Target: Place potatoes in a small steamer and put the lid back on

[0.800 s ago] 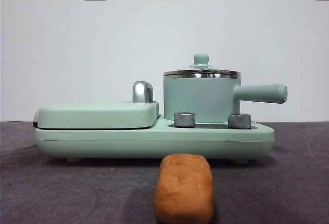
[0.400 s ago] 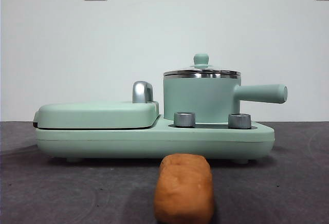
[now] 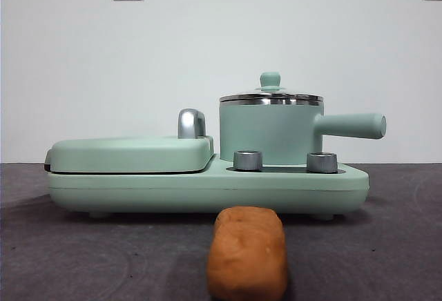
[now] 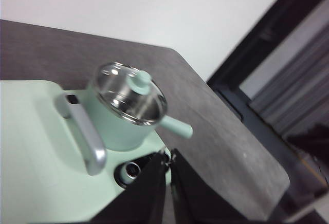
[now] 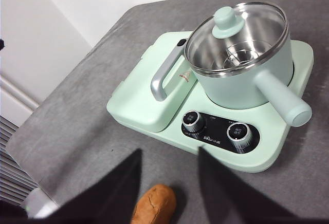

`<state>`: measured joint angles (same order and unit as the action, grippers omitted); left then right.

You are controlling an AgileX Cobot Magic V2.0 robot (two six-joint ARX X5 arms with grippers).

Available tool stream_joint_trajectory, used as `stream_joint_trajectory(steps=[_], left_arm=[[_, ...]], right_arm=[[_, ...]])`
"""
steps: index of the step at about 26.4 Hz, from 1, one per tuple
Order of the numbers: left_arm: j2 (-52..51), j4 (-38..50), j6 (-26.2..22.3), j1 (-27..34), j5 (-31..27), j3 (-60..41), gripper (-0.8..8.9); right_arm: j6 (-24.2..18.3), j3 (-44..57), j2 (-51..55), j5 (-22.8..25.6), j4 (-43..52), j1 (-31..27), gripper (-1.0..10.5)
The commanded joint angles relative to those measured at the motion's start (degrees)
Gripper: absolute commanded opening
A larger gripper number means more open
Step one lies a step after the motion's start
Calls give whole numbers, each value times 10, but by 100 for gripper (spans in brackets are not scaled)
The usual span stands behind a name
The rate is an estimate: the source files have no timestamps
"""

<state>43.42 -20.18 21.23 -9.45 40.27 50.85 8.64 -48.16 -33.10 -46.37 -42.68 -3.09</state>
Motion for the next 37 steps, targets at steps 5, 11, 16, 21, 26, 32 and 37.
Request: stream_joint_trajectory(steps=[5,11,16,21,26,32,37], left_arm=[[40,0,-60,-63,3,36,280],[74,1,-61,-107,3,47,447],[119,9,-65,-148,2,64,448],[189,5,-92,-190,-17,112,475],[285,-8,-111,-241,-80,199,474],[428,-108,-170,-309,-240,363,469],[564,-147,-225,-350,-399,505,468]], right_arm=[[-15,-12,-5,-2,4,0,318],[-11,-12,-5,-2,4,0,396],[2,-12,-5,-6,3,0,459],[10,-12,-5,-8,2,1,462],[19,-12,-5,-8,2,10,462],[32,-12,-5,-8,2,19,462],[32,-12,-5,-7,2,19,461]])
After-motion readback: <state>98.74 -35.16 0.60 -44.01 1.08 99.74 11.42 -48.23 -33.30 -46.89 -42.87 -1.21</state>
